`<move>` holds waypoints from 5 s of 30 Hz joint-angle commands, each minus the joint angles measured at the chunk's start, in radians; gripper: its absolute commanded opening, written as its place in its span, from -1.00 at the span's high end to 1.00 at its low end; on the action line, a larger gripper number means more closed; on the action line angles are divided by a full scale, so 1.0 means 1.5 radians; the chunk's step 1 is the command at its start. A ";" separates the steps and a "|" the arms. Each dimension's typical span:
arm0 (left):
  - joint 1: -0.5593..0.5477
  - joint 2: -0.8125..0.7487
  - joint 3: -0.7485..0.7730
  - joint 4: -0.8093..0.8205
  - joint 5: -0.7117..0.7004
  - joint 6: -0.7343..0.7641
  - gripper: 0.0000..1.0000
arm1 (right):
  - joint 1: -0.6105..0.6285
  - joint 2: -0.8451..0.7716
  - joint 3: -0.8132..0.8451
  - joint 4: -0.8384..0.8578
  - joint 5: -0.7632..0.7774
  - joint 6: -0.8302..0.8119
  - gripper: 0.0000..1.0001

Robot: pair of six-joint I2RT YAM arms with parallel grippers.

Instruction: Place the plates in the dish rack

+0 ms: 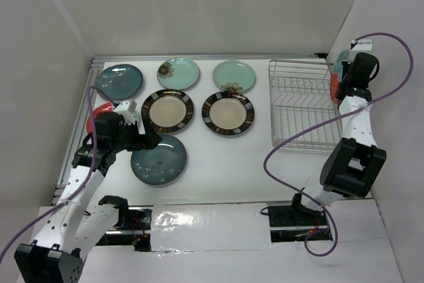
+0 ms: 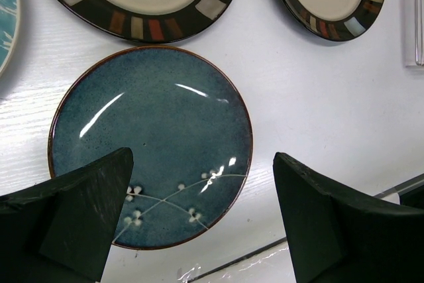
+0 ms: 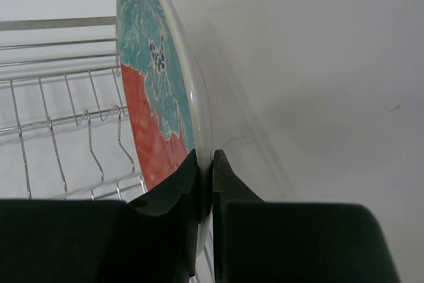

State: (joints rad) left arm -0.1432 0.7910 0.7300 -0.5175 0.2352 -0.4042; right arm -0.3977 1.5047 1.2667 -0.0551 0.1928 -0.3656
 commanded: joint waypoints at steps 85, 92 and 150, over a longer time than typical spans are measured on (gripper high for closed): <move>-0.004 -0.023 0.006 0.013 -0.028 0.003 -0.99 | 0.853 0.368 -0.273 0.459 -0.396 0.914 -0.16; -0.004 -0.029 0.006 0.013 -0.028 0.003 -0.99 | 0.865 0.379 -0.299 0.462 -0.389 0.898 0.93; -0.004 -0.044 0.006 0.013 -0.010 0.009 -0.99 | 0.063 -0.125 -0.005 0.148 0.038 0.038 1.00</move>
State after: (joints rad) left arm -0.1432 0.7368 0.7300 -0.5232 0.2024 -0.3969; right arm -0.2928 1.3396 1.2160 -0.1074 0.2260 -0.2863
